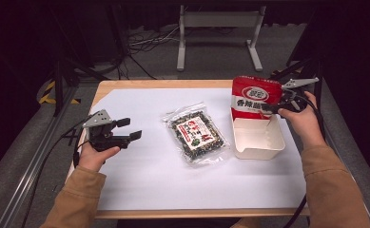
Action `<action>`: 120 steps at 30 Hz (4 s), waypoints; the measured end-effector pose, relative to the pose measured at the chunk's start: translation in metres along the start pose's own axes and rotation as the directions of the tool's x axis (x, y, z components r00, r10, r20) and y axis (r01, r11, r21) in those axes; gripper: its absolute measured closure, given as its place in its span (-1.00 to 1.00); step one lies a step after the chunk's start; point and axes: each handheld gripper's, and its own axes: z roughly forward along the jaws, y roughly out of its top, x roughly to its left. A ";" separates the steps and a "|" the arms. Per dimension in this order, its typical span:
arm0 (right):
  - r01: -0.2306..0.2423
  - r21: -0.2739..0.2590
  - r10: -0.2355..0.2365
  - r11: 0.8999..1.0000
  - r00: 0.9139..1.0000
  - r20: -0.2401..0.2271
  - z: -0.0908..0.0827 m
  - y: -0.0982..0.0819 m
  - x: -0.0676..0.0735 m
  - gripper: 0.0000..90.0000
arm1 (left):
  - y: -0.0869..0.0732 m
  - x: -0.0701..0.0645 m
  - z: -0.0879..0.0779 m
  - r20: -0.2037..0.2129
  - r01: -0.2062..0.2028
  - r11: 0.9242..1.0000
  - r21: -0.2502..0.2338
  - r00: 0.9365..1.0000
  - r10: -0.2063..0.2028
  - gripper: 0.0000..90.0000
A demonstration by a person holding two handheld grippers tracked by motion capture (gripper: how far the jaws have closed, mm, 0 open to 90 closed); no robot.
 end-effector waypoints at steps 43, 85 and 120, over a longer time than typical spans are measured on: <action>0.072 -0.140 -0.080 0.987 0.995 -0.052 -0.076 -0.013 0.085 -0.14 | 0.011 -0.004 0.021 -0.036 -0.015 1.000 0.012 0.999 0.016 -0.41; 0.131 -0.243 -0.181 0.961 0.964 -0.196 -0.059 -0.038 0.148 0.02 | 0.029 0.021 0.095 -0.125 0.119 0.987 0.110 0.987 -0.105 -0.46; 0.167 -0.260 -0.239 0.951 0.931 -0.277 -0.051 -0.058 0.164 0.03 | 0.024 0.059 0.166 -0.176 0.219 0.954 0.204 0.967 -0.184 -0.14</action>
